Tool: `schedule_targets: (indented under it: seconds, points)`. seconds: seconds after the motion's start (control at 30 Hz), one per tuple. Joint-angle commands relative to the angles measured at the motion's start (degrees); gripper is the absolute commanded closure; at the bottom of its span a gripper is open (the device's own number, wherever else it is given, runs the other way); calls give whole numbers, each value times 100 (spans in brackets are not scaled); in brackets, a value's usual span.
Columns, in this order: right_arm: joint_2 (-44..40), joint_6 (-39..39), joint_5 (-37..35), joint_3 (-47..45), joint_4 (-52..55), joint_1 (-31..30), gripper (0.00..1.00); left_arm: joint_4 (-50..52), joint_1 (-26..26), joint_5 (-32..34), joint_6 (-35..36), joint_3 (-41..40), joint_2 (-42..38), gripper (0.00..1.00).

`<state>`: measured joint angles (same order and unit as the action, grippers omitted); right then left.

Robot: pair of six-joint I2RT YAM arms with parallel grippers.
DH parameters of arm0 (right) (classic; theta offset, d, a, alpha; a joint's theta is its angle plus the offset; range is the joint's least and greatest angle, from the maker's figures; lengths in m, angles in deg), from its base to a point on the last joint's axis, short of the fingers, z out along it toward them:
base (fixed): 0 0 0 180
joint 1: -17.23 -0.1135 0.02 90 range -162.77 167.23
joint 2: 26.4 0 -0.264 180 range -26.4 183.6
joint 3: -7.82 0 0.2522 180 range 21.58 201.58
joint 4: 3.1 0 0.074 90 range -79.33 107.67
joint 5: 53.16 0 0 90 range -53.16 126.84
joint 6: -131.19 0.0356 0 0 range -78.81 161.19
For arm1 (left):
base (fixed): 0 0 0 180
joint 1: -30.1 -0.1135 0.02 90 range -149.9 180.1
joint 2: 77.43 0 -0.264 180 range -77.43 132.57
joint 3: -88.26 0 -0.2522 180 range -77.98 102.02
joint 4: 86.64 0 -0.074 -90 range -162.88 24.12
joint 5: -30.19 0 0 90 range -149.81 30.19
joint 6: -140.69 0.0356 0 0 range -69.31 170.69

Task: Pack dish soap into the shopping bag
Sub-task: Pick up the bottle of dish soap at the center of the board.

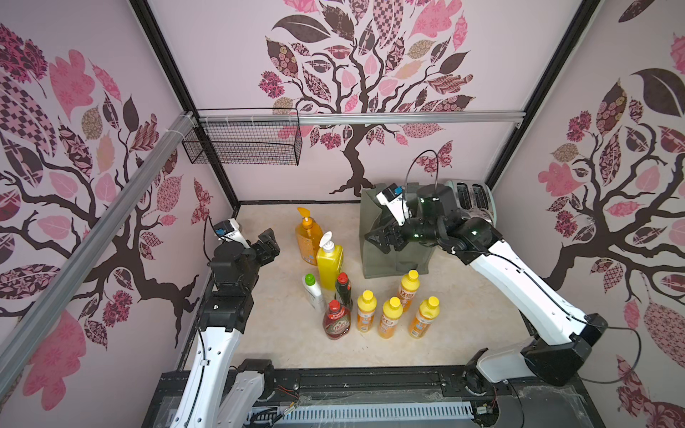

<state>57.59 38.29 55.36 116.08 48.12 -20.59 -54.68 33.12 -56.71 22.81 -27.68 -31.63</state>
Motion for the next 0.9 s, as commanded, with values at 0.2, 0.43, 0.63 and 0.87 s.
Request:
schedule_targets:
  seconds: [0.2,0.43,0.63,0.87]
  points:
    - [1097,-628,95,639,115,-563,25,-520,-28,-644,46,-60,-93,22]
    - [1409,-755,266,499,-413,-622,31,-581,-22,-835,81,-52,-3,23]
    - [1529,-687,338,198,-1172,-623,35,-607,-21,-977,98,-38,49,24]
    - [1798,-618,481,159,-1514,-632,30,-667,-16,-1175,81,-11,186,24]
